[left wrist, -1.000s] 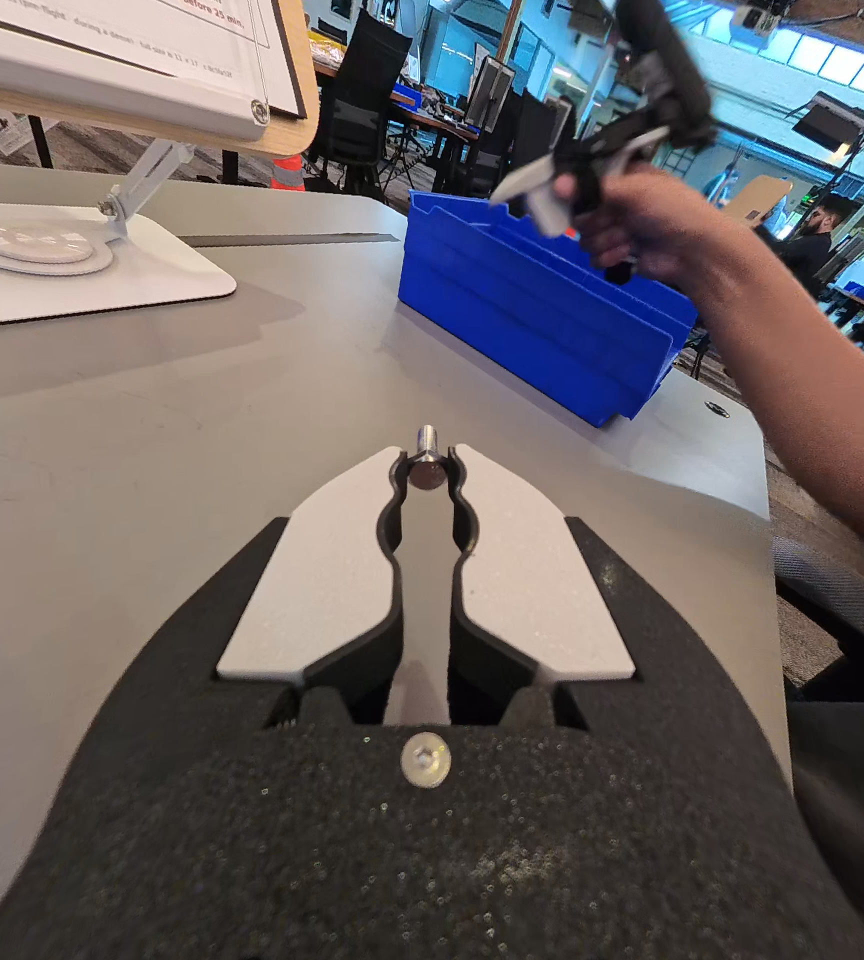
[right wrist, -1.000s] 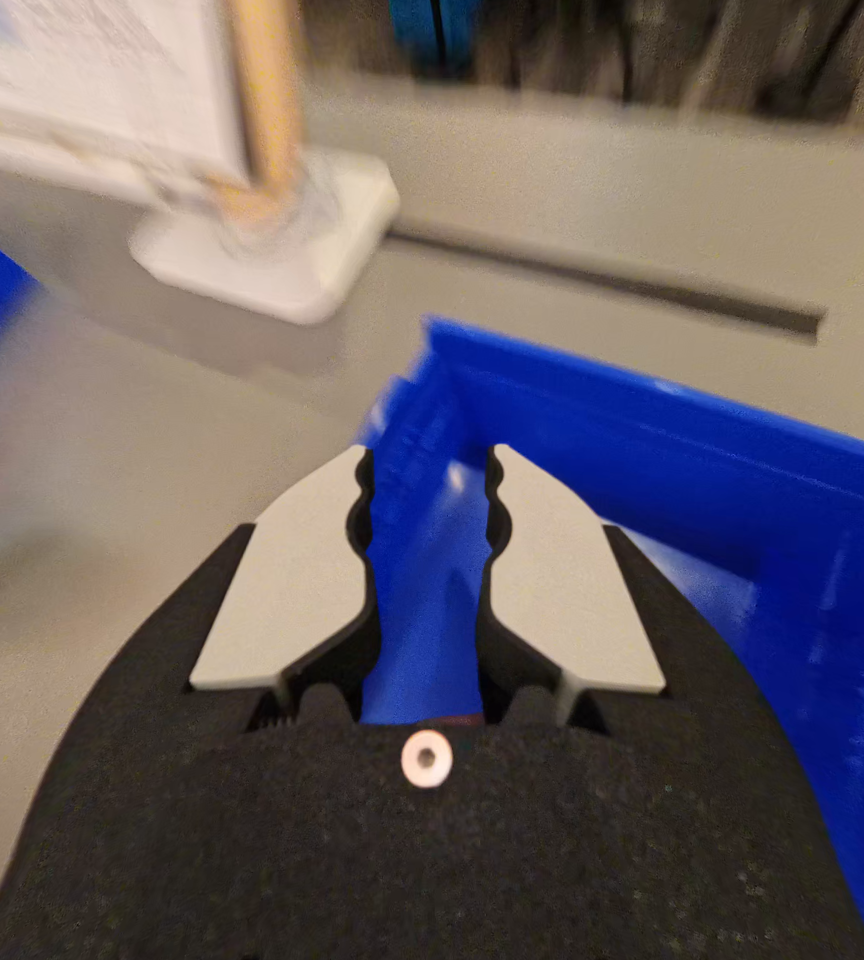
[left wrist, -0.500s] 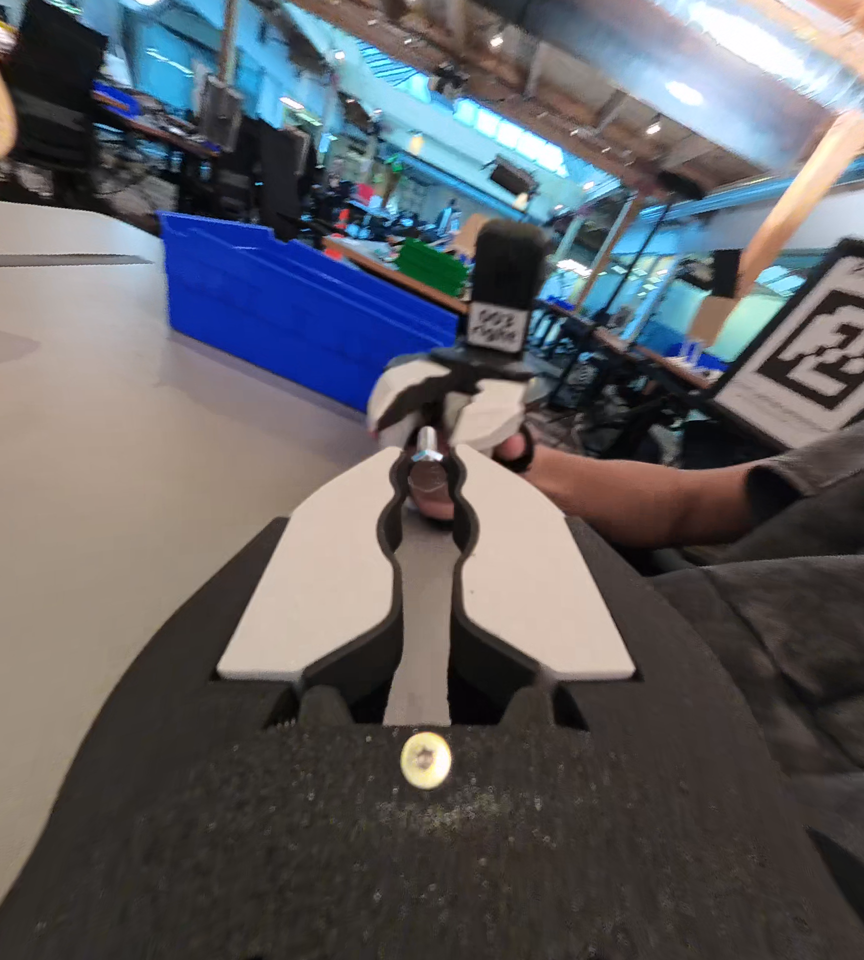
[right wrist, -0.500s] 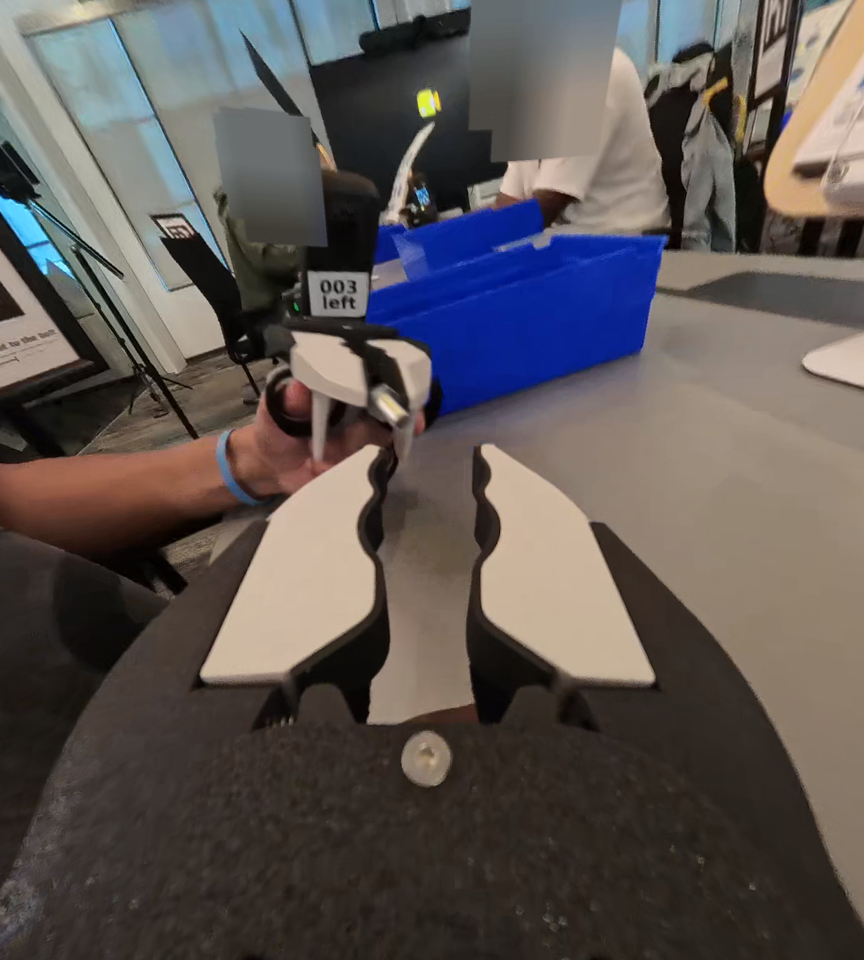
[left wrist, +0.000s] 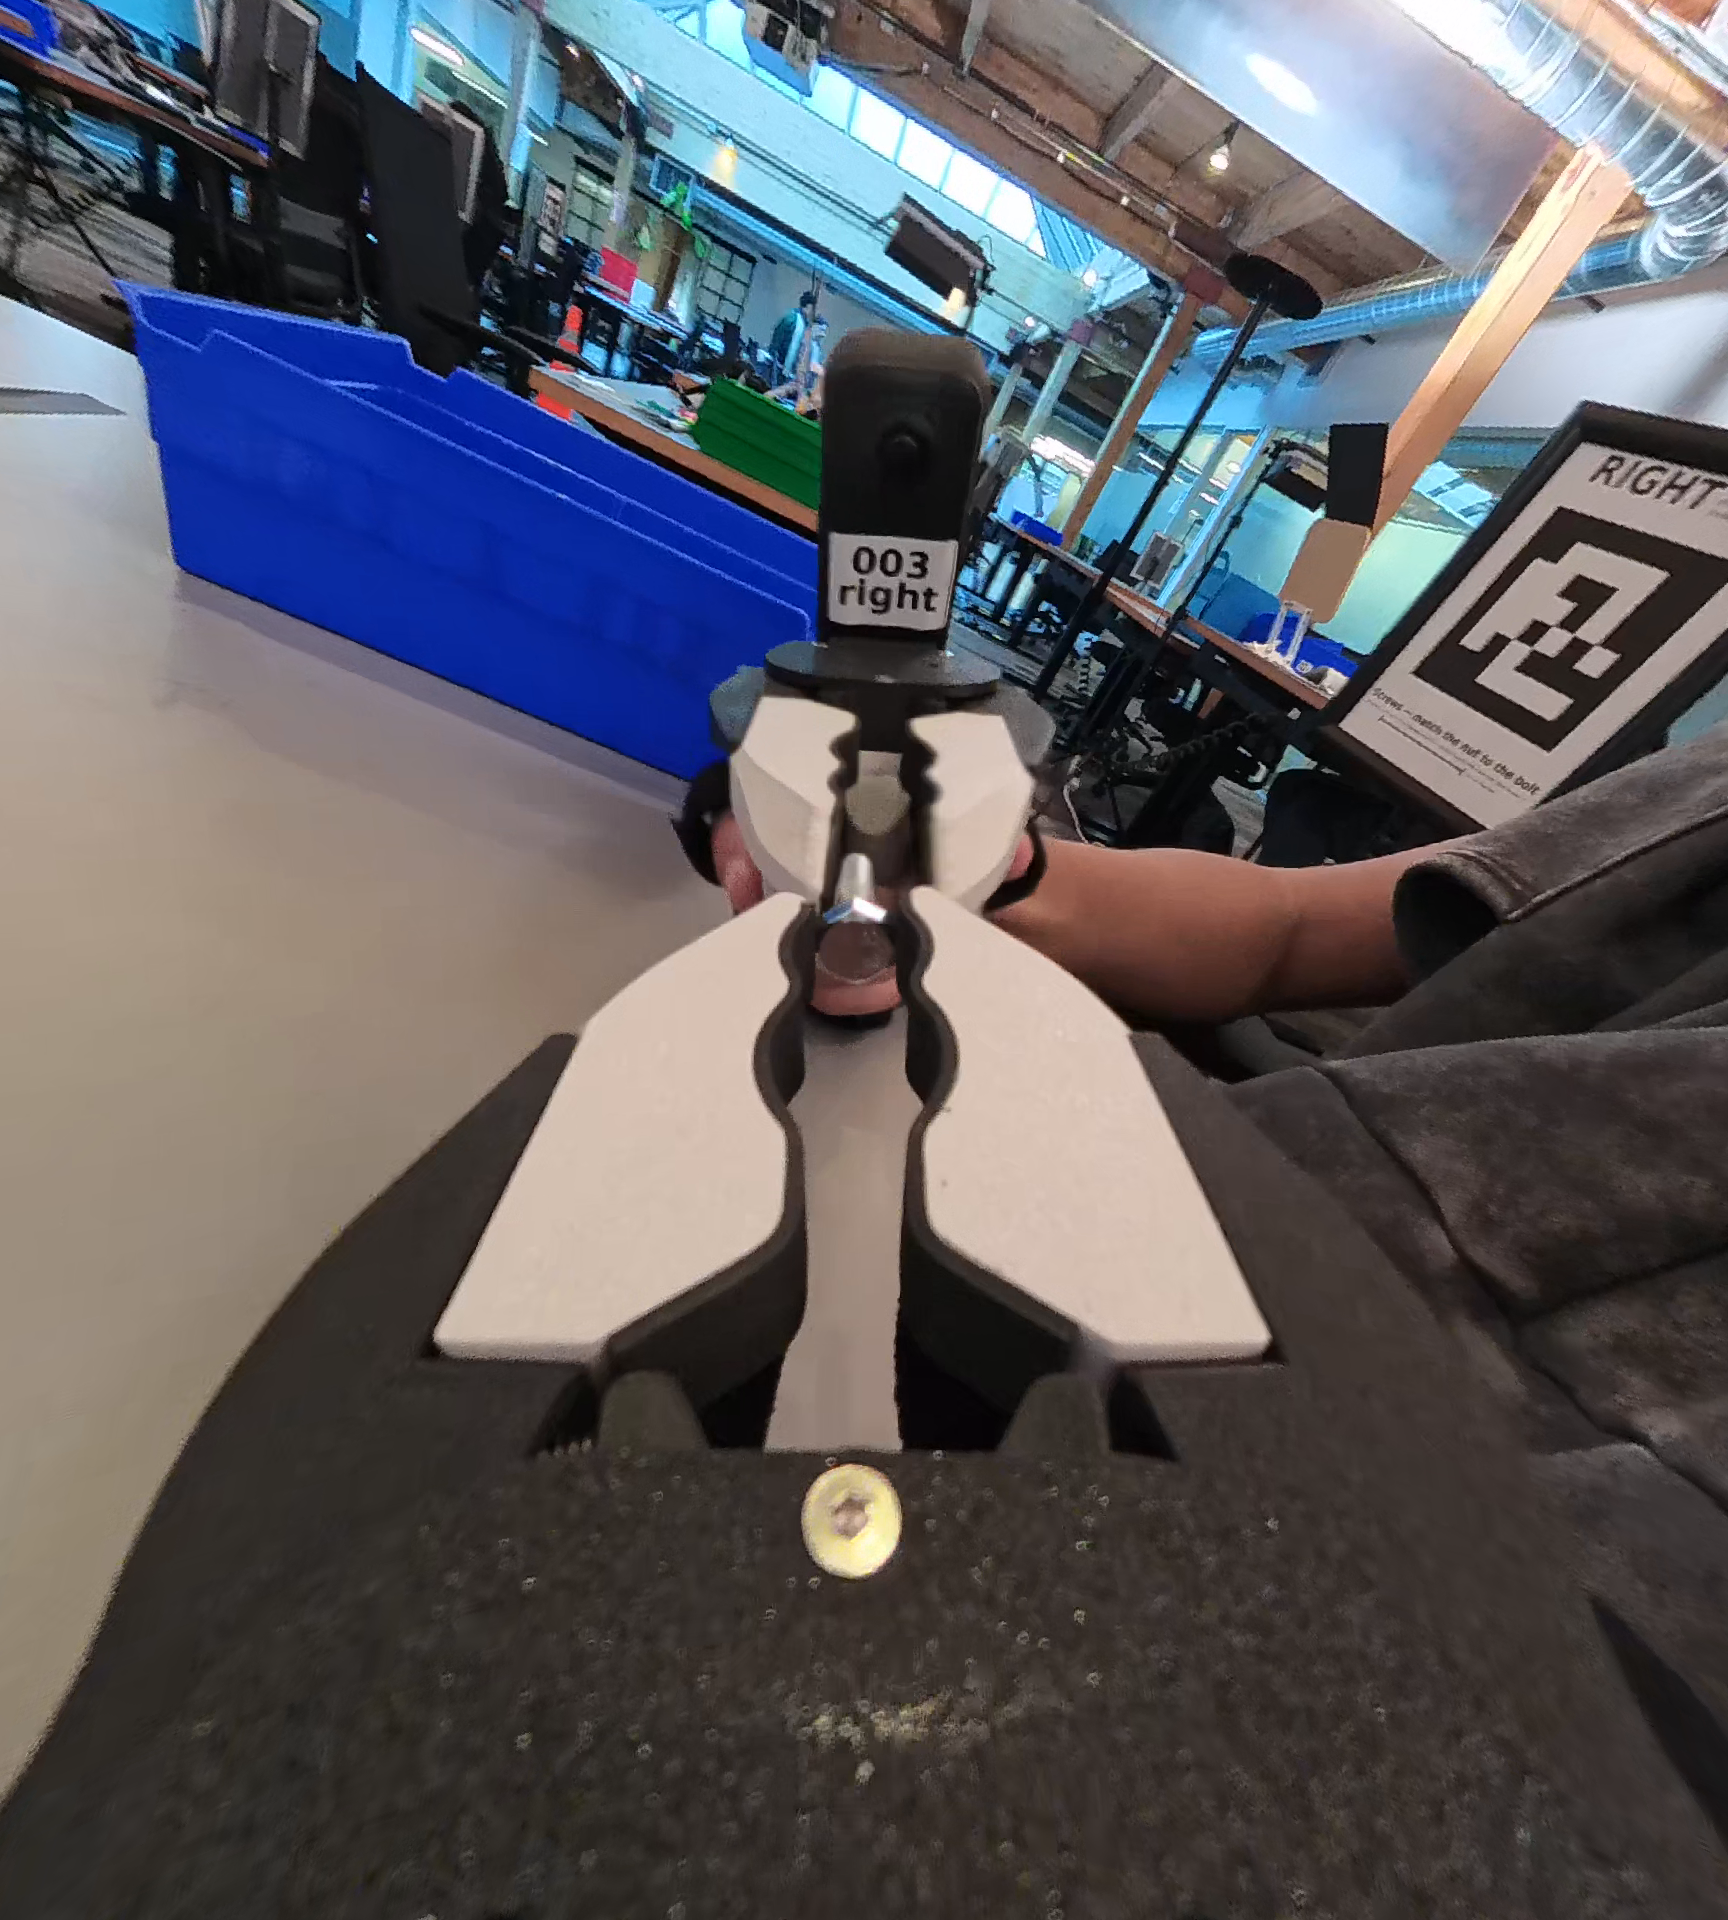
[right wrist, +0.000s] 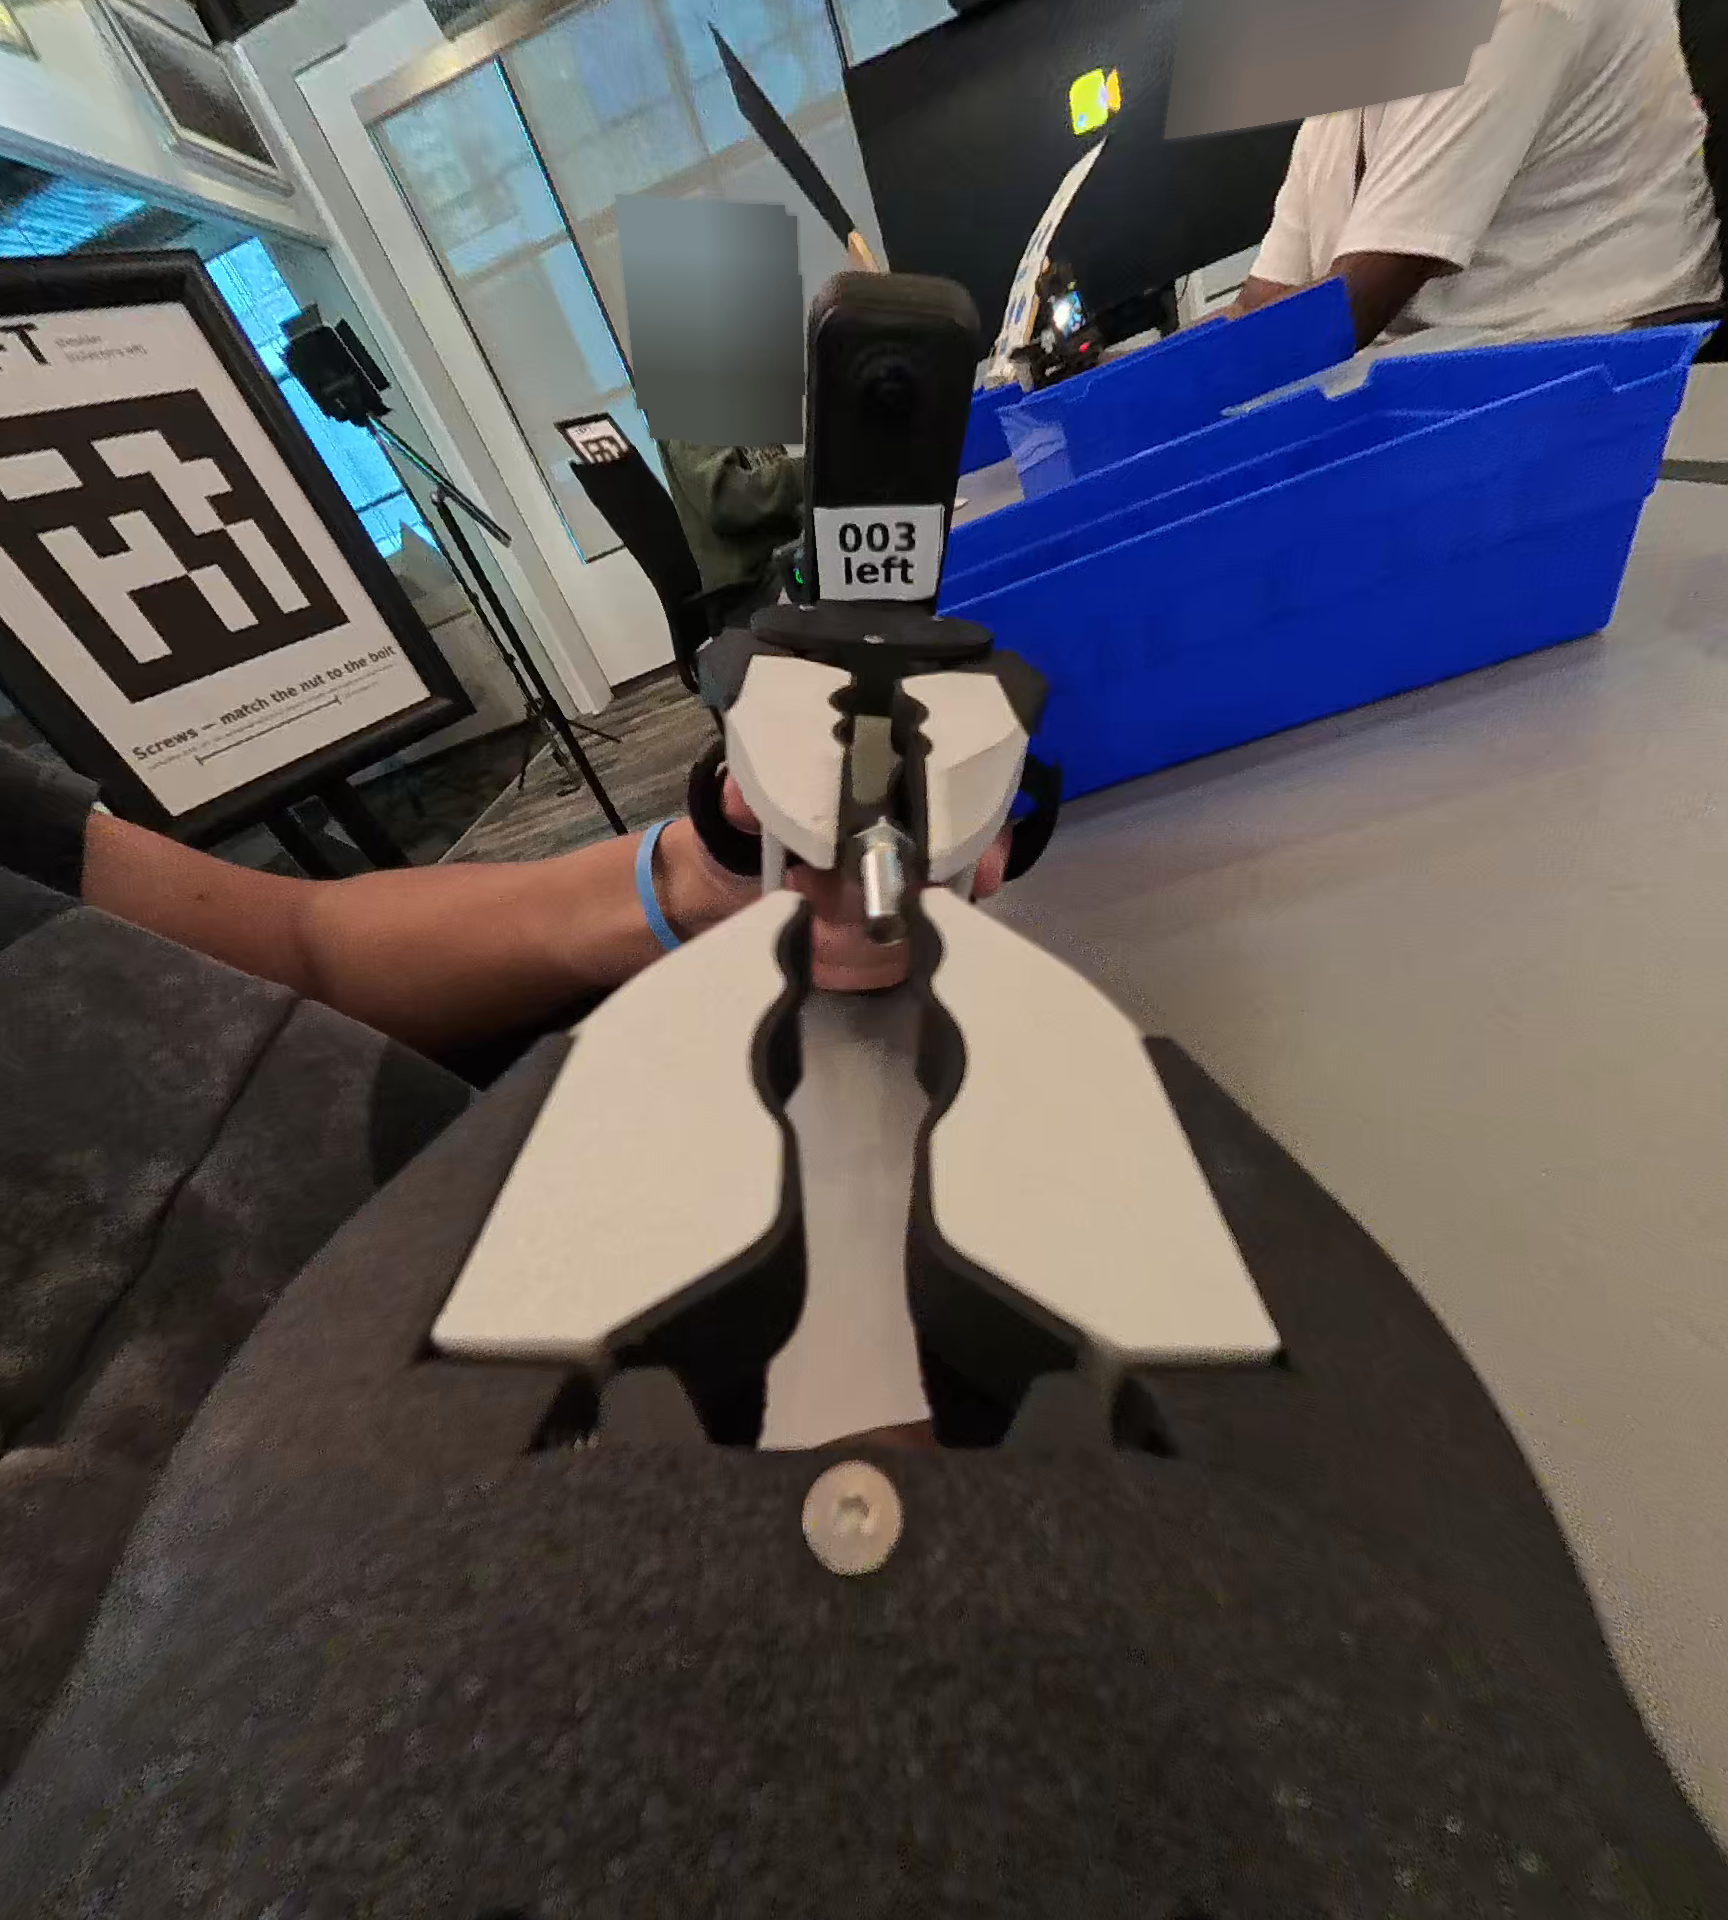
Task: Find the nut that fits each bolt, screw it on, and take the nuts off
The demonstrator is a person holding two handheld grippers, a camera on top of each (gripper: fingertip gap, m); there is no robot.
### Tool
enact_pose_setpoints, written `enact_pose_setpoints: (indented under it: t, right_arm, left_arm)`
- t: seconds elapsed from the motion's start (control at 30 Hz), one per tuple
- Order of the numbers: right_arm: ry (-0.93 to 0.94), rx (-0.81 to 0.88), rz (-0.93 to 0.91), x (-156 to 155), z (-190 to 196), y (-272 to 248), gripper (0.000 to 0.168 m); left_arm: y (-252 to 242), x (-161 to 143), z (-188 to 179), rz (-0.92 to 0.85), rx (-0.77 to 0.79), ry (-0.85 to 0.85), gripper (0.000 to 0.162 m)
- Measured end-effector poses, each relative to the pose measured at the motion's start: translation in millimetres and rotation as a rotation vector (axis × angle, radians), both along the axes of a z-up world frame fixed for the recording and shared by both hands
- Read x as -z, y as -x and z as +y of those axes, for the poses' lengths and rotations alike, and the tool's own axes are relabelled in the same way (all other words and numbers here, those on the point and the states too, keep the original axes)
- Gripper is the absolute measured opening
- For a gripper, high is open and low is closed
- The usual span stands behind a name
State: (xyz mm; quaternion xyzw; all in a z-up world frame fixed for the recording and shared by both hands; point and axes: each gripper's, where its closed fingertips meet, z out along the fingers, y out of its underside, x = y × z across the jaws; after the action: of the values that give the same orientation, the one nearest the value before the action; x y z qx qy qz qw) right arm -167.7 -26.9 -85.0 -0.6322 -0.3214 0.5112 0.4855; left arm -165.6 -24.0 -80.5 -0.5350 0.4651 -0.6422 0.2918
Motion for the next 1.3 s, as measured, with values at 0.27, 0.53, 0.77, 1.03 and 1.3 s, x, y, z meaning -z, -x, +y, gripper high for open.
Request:
enact_pose_setpoints:
  t: [0.27, 0.53, 0.77, 1.03, 1.3]
  right_arm:
    - [-0.008, 0.033, -0.047, 3, 6, -7, 0.008]
    - [-0.127, 0.191, -0.141, -50, 5, -39, 0.008]
    - [-0.072, 0.755, -0.846, -78, 6, -248, 0.008]
    - [0.389, 1.002, -1.004, -2, -11, -394, 0.008]
    - [0.595, 1.076, -1.154, 55, 3, -425, 0.008]
  left_arm:
    - [-3, -4, 6, -0.030, -0.095, -0.068, 0.040]
    - [1, -1, 41, 0.005, -0.344, -0.157, 0.058]
    - [-3, 4, 40, 0.019, -0.314, -0.068, 0.056]
    - [-10, 9, 38, 0.051, -0.301, -0.061, 0.054]
    - [-9, 9, 39, 0.043, -0.297, -0.044, 0.053]
